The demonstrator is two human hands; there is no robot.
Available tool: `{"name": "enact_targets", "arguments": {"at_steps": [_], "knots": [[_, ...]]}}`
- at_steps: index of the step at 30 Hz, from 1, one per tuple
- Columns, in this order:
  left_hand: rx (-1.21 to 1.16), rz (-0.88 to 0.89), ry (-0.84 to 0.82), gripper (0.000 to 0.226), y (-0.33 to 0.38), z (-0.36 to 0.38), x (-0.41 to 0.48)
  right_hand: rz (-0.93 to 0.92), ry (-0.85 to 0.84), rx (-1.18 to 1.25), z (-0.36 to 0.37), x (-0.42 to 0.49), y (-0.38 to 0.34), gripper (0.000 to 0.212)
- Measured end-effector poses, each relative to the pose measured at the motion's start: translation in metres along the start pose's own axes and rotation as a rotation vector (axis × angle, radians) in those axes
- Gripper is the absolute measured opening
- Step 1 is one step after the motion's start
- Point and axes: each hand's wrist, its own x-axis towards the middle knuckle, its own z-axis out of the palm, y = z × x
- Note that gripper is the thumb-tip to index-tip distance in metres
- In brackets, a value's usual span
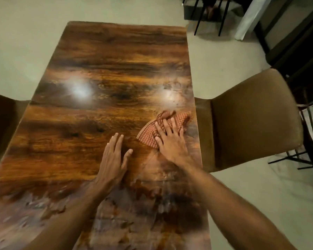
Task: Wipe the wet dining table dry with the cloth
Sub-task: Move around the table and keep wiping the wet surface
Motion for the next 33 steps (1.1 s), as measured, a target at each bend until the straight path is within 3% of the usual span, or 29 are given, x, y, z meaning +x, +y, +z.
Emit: {"name": "enact_targets", "arguments": {"at_steps": [3,6,11,15,17,20,22,28,33], "knots": [[0.003,-0.004,-0.002,0.069,0.014,0.007,0.019,-0.149,0.007,0.025,0.012,-0.024,-0.018,0.063],[0.019,0.017,0.037,0.067,0.014,0.017,0.047,-0.270,-0.020,0.020,0.008,0.031,-0.009,0.062],[0.037,0.037,0.075,0.067,0.014,0.018,0.081,-0.097,-0.021,0.028,-0.026,0.141,0.036,0.060],[0.008,0.040,0.073,0.069,0.022,0.011,0.091,0.062,0.033,0.040,-0.034,0.132,0.067,0.062],[-0.001,0.035,0.078,0.070,0.027,0.009,0.096,0.023,0.046,0.018,-0.026,0.115,0.046,0.063],[0.010,0.048,0.067,0.071,0.031,0.009,0.106,-0.258,-0.005,-0.022,-0.010,0.108,0.003,0.061],[0.012,0.067,0.075,0.070,0.030,0.008,0.114,-0.340,-0.036,-0.005,-0.015,0.127,-0.002,0.060],[0.003,0.057,0.085,0.071,0.011,-0.007,0.138,0.022,0.024,0.033,-0.030,0.155,0.043,0.062],[-0.029,0.077,0.069,0.072,-0.005,-0.009,0.168,-0.175,-0.005,-0.008,-0.023,0.185,-0.008,0.062]]}}
